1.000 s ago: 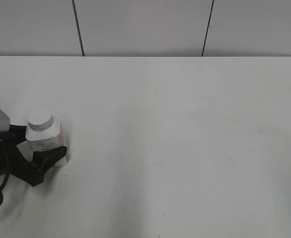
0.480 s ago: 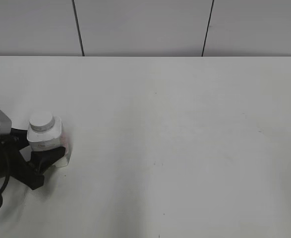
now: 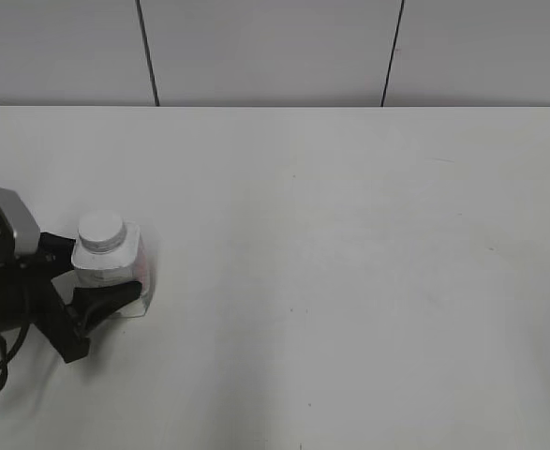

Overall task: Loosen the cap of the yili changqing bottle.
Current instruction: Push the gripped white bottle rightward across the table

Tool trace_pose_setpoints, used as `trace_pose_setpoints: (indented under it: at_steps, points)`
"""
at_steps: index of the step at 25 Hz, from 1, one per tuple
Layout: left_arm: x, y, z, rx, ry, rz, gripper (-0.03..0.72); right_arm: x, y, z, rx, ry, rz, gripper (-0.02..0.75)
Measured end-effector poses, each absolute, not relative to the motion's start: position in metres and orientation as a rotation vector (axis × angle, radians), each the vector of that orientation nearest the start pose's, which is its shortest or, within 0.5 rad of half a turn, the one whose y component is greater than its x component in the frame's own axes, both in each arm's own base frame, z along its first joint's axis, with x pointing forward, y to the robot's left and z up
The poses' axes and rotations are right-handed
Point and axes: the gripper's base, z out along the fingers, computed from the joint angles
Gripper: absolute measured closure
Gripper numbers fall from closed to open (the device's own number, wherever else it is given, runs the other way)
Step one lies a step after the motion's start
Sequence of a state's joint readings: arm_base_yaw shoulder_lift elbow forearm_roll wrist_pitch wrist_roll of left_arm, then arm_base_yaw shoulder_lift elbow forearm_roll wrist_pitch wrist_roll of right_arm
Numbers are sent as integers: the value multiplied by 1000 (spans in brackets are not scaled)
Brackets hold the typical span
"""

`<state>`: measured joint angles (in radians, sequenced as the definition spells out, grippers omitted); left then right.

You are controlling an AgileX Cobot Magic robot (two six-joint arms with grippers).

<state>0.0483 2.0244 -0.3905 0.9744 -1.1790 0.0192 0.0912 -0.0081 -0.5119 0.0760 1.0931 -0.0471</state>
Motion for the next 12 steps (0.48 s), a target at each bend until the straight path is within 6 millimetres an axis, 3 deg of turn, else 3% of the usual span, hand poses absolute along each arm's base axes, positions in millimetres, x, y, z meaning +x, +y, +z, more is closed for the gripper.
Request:
trace_pose_setpoints:
  at_steps: [12]
  points:
    - [272,-68,91,1036,1644,-695,228,-10,5,278,-148,2051,118,151]
